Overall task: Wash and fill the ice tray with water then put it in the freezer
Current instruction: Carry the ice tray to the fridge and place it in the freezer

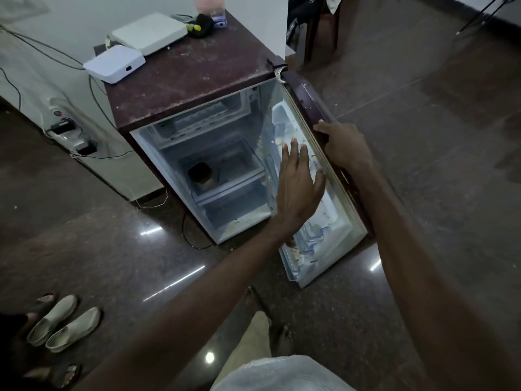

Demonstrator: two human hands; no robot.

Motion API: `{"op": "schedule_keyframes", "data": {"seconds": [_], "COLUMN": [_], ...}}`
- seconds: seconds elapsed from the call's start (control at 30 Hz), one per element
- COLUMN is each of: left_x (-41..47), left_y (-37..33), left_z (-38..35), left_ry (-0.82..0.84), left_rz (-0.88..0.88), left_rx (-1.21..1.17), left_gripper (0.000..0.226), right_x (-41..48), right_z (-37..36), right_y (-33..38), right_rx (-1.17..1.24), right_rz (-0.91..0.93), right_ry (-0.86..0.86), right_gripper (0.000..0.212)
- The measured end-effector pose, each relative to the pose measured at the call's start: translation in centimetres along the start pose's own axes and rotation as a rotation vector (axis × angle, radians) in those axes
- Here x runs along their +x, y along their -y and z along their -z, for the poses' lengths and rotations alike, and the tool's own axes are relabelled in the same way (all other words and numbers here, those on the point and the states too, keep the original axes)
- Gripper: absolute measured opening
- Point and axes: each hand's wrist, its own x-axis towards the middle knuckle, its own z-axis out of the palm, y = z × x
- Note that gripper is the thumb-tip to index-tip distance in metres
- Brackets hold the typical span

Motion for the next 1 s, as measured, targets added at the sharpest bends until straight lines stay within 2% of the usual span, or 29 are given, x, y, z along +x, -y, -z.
{"op": "schedule_keyframes", "data": {"seconds": [0.13, 0.23, 0.4, 0.53, 0.73, 0.83, 1.0], "left_x": [-0.2, -0.1, -1.5, -2.2, -2.0, -1.5, 0.1], "left_y": [-1.9, -2.2, -1.2, 0.7, 3.3, 5.0, 8.5], "left_z": [1.0, 1.0, 2.6, 4.7, 7.9, 9.2, 11.9], "left_ry": [0.043, 0.049, 0.084, 0.023, -0.081, -0.136, -0.195], "left_rz": [0.014, 0.011, 0.061, 0.094, 0.132, 0.180, 0.177], "left_rx": [-0.005, 0.044, 0.173, 0.361, 0.582, 0.648, 0.661], "left_gripper": [0.073, 0.075, 0.081, 0.075, 0.057, 0.050, 0.056], "right_x": [1.1, 1.8, 1.8, 1.5, 1.6, 2.0, 3.4], "right_z": [-0.4, -1.6, -4.8, -6.7, -9.4, -11.5, -14.1], "right_y": [-0.1, 0.2, 1.7, 4.2, 8.0, 10.0, 13.7], "right_rx": [0.006, -0.002, 0.049, -0.013, 0.025, 0.045, 0.125], "right_rz": [0.149, 0.209, 0.331, 0.388, 0.437, 0.450, 0.373], "right_ry": [0.049, 0.083, 0.018, -0.044, -0.125, -0.127, -0.121], "right_gripper": [0.056, 0.052, 0.042, 0.041, 0.042, 0.050, 0.050]}}
